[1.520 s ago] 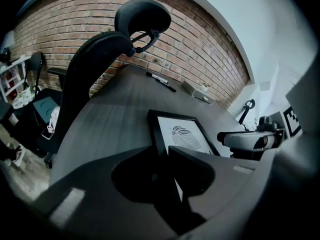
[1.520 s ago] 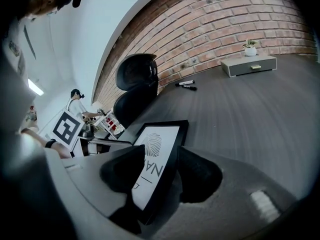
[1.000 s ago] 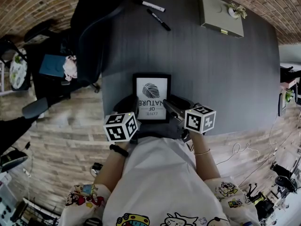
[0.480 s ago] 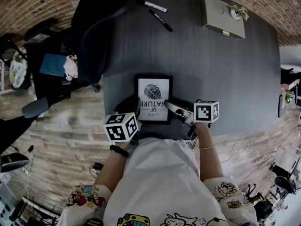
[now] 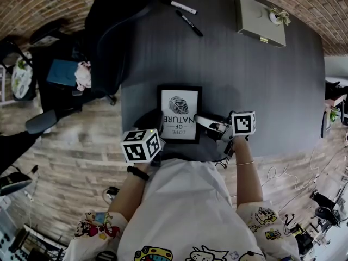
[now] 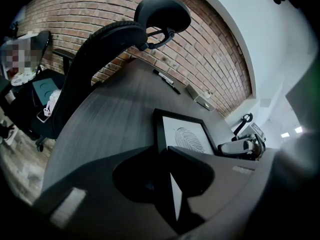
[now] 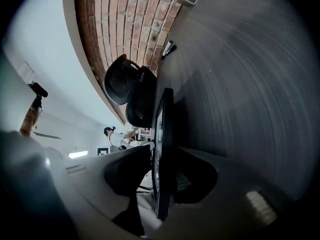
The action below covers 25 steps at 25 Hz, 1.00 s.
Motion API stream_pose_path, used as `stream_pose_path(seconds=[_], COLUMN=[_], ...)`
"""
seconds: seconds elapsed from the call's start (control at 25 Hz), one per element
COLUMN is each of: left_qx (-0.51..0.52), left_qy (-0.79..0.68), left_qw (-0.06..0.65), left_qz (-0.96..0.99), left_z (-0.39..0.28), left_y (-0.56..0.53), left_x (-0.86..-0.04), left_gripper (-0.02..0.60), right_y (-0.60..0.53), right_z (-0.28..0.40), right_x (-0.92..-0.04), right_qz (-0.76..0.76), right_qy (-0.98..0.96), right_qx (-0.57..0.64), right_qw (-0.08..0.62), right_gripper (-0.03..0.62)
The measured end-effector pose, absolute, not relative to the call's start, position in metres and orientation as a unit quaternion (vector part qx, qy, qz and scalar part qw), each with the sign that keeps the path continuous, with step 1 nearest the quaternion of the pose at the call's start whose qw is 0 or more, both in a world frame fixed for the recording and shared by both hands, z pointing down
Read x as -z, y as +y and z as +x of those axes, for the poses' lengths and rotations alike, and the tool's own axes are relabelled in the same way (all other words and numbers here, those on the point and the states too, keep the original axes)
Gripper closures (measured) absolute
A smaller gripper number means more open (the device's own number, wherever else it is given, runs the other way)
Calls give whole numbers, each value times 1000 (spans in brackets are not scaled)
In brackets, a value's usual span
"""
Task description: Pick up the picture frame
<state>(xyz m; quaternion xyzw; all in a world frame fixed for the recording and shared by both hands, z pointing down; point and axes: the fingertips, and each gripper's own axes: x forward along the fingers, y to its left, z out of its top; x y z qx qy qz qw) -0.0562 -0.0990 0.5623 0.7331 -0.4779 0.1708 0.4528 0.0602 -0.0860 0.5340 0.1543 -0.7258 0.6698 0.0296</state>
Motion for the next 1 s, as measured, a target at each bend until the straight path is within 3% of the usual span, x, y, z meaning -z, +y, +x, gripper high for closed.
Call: stream_pose_path(seconds=[0.48,0.72,0.84,1.0], left_qx=[-171,-169,-170,-171], left_qy=[-469,-468,-468,-472], left_qw=[455,457,456,449], left_qz=[737,737,738,739], left_z=[-53,-52,-53,-53], left_y=[-98,-98,-98,-98], left_x=[-562,-563,-562,-561], left_gripper=[497,495,494,492], right_y=[-90,-94,-94,-95], right_z=[24,21,22,22], right_x=[-524,-529,-534,-536], right_qz=[86,105,118,122], right_qy=[-730,-727,-724,-724], right_qx=[-678,-678,-679,-679], right_qw=[5,3,13,13], right_gripper=[434,498,579,582])
